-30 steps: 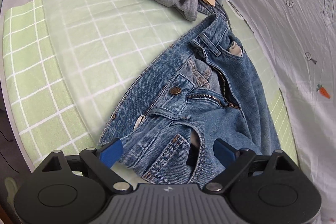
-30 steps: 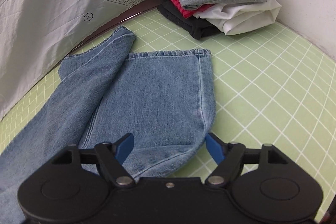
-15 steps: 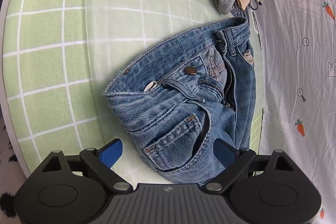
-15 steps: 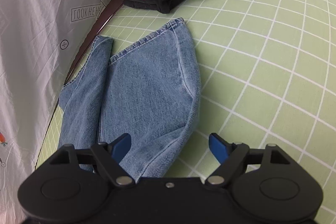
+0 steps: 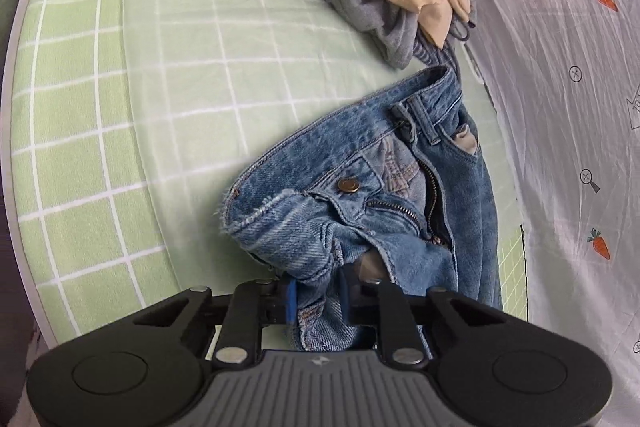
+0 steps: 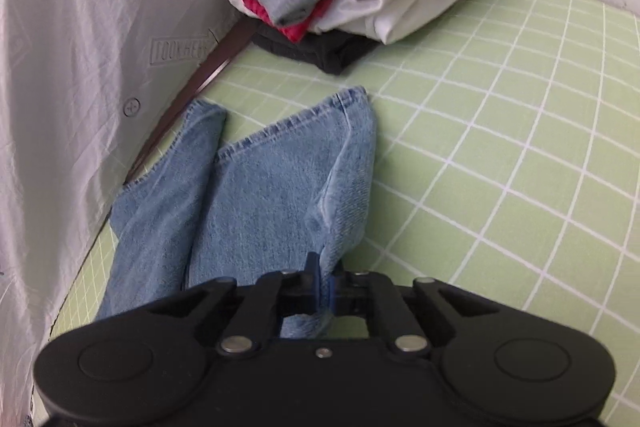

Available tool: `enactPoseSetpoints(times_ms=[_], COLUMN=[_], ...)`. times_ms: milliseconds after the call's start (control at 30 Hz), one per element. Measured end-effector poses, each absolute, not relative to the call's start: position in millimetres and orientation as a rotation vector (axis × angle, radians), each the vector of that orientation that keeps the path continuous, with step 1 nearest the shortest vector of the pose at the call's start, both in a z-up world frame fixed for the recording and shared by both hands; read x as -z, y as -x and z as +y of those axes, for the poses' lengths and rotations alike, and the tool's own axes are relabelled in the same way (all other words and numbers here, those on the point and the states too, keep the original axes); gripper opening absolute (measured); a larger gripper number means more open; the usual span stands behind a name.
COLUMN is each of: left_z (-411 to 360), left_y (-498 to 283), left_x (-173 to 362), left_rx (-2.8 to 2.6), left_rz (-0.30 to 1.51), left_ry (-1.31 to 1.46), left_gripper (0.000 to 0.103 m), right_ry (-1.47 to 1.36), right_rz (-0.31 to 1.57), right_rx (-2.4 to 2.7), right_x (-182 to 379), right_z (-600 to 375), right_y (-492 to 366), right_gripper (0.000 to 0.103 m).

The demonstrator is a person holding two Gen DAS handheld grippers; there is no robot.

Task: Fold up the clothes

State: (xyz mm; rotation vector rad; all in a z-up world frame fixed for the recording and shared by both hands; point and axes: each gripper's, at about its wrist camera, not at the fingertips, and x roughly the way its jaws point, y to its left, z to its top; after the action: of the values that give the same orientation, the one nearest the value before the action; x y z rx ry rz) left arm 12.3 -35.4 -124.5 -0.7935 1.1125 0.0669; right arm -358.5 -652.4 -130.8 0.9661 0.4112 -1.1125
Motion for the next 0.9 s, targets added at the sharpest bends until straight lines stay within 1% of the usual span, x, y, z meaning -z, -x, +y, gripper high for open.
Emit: enactPoseSetpoints(times_ms=[167, 233, 300, 400, 467, 533, 567, 600, 633, 667, 700, 733, 800, 900], left_z=[-15, -1, 10, 16, 16, 9, 3, -3, -11, -19, -27, -35, -48, -63], left_y=[-21, -20, -15, -14, -11, -7, -4, -2, -1, 0, 0, 0, 1, 3], left_x=[85, 78, 79, 101, 118, 125, 122, 119, 115, 111, 108, 104, 96, 88], left_rx=[-0.065, -0.064, -0.087, -0.176, -0.212, -0.215, -0.210, -0.204, -0.195, -0.188, -0.182, -0.176, -0.169, -0.175], left_rz=[1.011, 0.998, 0.999, 1.070, 1.142, 1.167, 1.156, 1.147, 1.139, 1.133, 1.123, 1.110, 1.083, 1.048], left_ry=[0.700, 0.699, 0.696, 0.642, 0.600, 0.534, 0.496, 0.459, 0.415, 0.369, 0.327, 0.285, 0.217, 0.163], left_gripper=[0.018, 0.018, 0.018, 0.019, 0.028, 0.036, 0.043, 0.047, 0.054, 0.062, 0.064, 0.066, 0.067, 0.071], right_ry=[-0.794, -0.781, -0.779, -0.798, -0.807, -0.812, -0.816, -0.811, -0.796, -0.778, -0.757, -0.734, -0.678, -0.575], right_rz=[0.381, 0.405, 0.433, 0.520, 0.608, 0.695, 0.717, 0.721, 0.715, 0.707, 0.699, 0.692, 0.691, 0.695], right_rx=[1.127, 1.131, 1.134, 1.146, 1.152, 1.153, 1.151, 1.153, 1.155, 1.155, 1.155, 1.156, 1.155, 1.150], right_x=[92, 90, 91, 106, 121, 135, 139, 139, 136, 133, 130, 127, 120, 111], right_z=[-622, -607, -591, -571, -566, -561, -560, -560, -560, -560, -561, -562, -564, -568], right_y=[381, 392, 404, 415, 417, 419, 420, 422, 423, 424, 424, 423, 421, 411], right_gripper=[0.004, 0.004, 0.004, 0.004, 0.004, 0.005, 0.008, 0.010, 0.019, 0.034, 0.038, 0.039, 0.042, 0.054])
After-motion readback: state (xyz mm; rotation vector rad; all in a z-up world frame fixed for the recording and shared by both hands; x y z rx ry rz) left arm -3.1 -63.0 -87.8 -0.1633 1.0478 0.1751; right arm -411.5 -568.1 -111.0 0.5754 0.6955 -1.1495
